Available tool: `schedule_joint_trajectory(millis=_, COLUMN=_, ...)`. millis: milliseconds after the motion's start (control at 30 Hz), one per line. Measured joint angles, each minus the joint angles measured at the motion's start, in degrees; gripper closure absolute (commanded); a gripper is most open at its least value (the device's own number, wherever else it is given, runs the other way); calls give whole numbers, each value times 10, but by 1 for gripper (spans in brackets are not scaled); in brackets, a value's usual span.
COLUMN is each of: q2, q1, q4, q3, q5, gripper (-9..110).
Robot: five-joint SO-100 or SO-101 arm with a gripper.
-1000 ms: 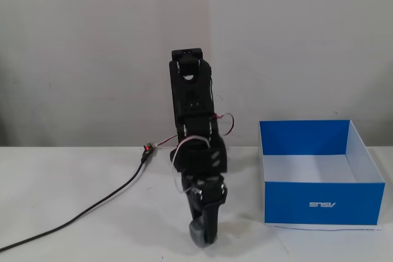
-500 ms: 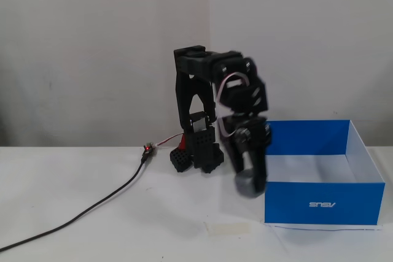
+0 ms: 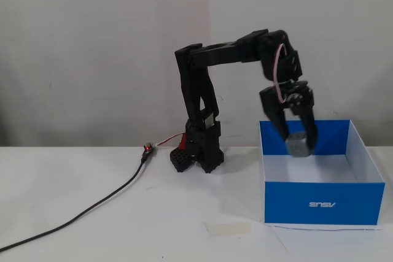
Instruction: Pick the gray block and keep it in the box.
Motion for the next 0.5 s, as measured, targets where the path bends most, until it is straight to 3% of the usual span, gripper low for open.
schedule_joint_trajectory(millis=200, q2=0, q1=-82, q4=0, q3=0, q5=26, gripper=85)
schedule_joint_trajectory(millis=500, q2=-7, q1=-107, q4=-14, q3=11, q5=33, gripper=96)
